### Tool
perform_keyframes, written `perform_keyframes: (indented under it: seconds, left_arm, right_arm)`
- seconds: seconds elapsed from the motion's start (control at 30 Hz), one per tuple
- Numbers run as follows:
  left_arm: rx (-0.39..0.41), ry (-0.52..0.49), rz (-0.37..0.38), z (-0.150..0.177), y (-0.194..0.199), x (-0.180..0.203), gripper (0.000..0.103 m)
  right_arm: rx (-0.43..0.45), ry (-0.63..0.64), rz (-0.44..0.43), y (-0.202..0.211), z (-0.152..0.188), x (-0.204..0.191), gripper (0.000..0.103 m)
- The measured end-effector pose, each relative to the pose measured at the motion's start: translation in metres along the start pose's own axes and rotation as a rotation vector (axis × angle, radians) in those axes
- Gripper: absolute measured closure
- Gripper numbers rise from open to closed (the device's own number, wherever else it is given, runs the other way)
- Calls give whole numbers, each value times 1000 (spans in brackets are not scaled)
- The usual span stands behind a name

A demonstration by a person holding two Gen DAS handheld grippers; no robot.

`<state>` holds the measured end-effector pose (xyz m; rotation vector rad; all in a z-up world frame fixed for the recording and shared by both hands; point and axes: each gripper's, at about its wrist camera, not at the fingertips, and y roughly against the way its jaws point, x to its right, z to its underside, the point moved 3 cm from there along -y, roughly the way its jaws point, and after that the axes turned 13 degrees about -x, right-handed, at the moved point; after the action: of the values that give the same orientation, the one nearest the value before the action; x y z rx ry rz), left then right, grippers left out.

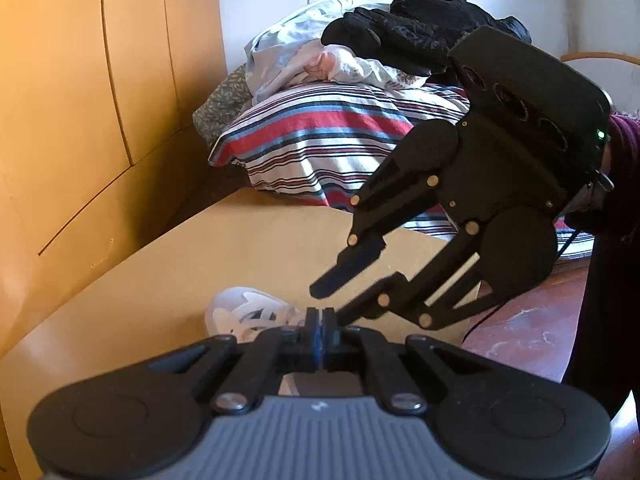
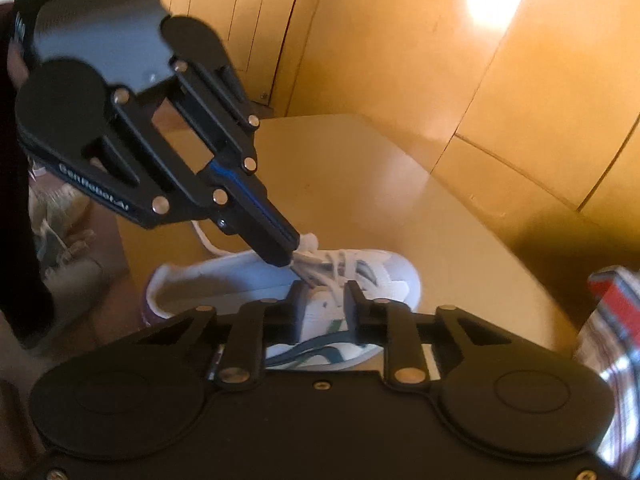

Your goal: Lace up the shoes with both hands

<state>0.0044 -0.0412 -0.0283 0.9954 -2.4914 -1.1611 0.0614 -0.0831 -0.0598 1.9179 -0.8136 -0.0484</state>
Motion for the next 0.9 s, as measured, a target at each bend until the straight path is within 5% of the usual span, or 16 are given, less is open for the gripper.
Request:
perform_keyframes:
  seconds: [0.5,0.9]
  left_arm:
    - [-12,-8,-2,0,-5,0,102]
    - [-26,-10,-3,1,-8,-1,101]
  right_arm:
    - [-32,104,3,-4,1,-10,89]
    - [-35,124,19,-6,-4,-13,99]
